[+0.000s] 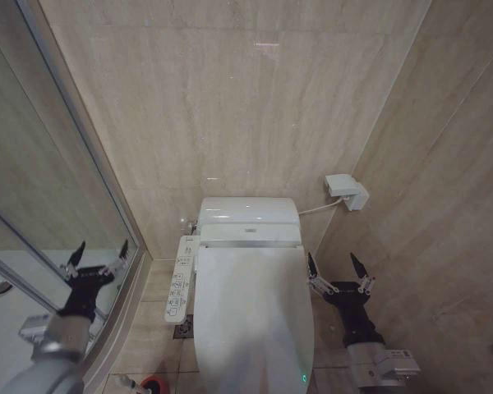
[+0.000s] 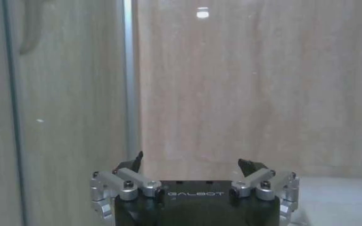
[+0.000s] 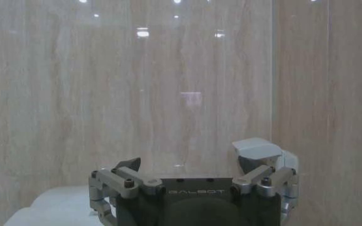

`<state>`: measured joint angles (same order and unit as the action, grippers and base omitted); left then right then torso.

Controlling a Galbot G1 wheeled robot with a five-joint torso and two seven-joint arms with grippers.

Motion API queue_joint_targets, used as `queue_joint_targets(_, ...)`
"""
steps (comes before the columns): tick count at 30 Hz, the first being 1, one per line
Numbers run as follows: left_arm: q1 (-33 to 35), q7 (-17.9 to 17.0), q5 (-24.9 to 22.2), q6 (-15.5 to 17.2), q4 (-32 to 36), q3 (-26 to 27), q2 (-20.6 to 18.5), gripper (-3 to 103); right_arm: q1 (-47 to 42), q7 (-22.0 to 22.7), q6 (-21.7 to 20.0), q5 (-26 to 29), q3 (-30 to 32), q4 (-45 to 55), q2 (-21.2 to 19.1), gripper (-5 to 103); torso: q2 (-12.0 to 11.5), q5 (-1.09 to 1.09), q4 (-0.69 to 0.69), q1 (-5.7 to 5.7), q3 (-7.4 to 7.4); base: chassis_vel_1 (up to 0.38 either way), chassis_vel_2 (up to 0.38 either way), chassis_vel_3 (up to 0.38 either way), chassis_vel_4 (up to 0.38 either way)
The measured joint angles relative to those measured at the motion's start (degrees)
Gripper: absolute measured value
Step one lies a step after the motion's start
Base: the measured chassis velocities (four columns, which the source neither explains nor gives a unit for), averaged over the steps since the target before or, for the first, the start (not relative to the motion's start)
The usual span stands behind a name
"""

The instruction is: Open the toilet lid, clean the toilet bowl with a toilet brush, close the toilet lid, and flush.

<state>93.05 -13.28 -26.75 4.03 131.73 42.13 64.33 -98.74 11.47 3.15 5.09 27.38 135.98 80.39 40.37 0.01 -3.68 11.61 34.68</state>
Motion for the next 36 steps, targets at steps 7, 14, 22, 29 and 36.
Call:
queue_joint_targets(7,3.8,8.9,0.7,-1.7,2.8,-0.6,1.7,100,0.0,0.0,0.0,0.0,0.0,0.0,0.0,100,0.0,0.0,-0.01,0.0,0.0,0.0,0.0,0.0,0.0)
queue_joint_targets(14,6.2,10.5,3.3,-3.7,6.9,-0.8,4.6,100,0.0,0.0,0.0,0.0,0.0,0.0,0.0,100,0.0,0.0,0.01,0.01,0.0,0.0,0.0,0.0,0.0)
queue_joint_targets(22,7.4,10.3,5.0,-4.6,7.8,-0.8,6.0,100,0.0,0.0,0.0,0.0,0.0,0.0,0.0,100,0.0,0.0,0.01,0.01,0.01,0.0,0.0,0.0,0.0)
queue_joint_targets(29,7.3,10.2,5.0,-4.6,7.8,-0.9,6.0,100,0.0,0.0,0.0,0.0,0.0,0.0,0.0,100,0.0,0.0,0.01,0.01,0.01,0.0,0.0,0.0,0.0)
queue_joint_targets(36,7.2,10.1,4.9,-4.6,7.7,-0.9,5.9,100,0.0,0.0,0.0,0.0,0.0,0.0,0.0,100,0.0,-0.01,0.01,0.02,0.01,0.0,0.0,0.0,0.0)
